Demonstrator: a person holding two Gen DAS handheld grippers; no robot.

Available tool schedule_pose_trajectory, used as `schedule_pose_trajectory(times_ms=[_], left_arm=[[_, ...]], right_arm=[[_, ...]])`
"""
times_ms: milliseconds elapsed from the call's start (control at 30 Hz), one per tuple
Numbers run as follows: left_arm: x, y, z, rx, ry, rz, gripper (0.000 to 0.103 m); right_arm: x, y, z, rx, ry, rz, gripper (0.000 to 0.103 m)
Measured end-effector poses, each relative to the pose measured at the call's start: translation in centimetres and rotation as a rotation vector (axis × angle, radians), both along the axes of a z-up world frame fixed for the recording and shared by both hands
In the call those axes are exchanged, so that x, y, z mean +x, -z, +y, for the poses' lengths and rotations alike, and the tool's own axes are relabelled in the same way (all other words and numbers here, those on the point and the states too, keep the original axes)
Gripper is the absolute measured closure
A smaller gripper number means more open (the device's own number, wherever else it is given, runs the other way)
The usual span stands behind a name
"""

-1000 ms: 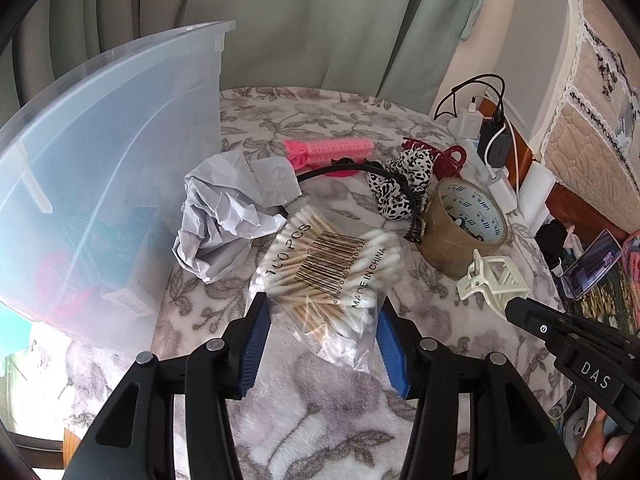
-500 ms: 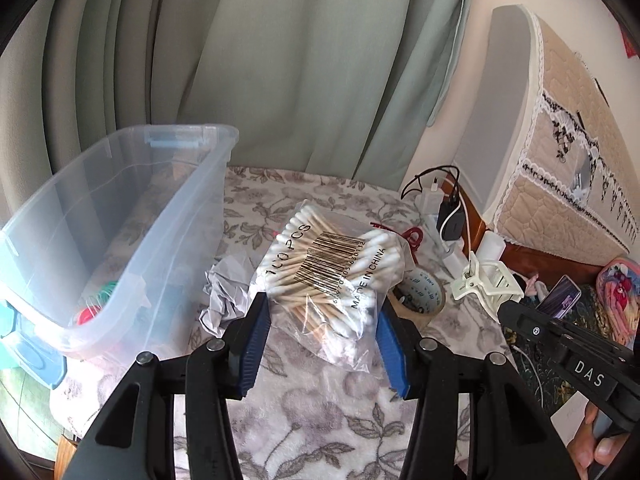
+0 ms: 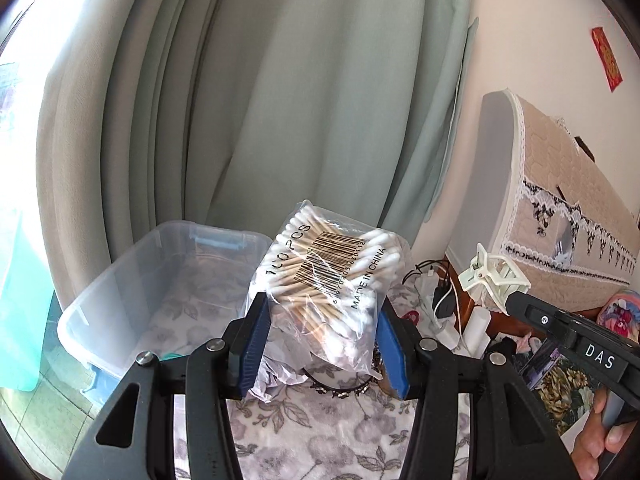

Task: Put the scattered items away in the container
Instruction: 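Carry the swab bag and white claw clip over the clear box and release both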

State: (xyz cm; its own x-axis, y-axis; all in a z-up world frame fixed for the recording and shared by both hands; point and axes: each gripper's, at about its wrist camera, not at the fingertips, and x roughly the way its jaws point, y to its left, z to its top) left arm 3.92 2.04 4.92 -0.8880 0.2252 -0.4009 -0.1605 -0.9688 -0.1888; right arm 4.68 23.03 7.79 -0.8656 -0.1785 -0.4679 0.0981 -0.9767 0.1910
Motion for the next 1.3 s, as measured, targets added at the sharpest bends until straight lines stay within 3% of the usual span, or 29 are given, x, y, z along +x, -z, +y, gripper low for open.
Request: schedule_pose_trajectory(times_ms=[233, 500, 867, 1300], left_arm=[[0.6, -1.4, -3.6, 0.039, -0.077, 0.028, 0.050], [0.8, -1.5, -7.9, 0.082, -0.180, 0.040, 0.050], [-0.2, 0.0, -12.3, 0.128, -0.267, -0.015, 0.050], [-2.0, 2.7, -14.9, 0.161, -0.295, -0.085, 0.050]], right_arm=[[-0.5, -2.3, -3.9, 0.030, -0.083, 0.062, 0.096], [-1.8, -3.1, -8.3, 0.053, -0.173, 0.069, 0.096], [-3.6, -1.4, -13.4, 0.103, -0.282, 0.023, 0.096], [-6.5, 2.5, -17.0, 0.141, -0.348, -0.079, 0.096]])
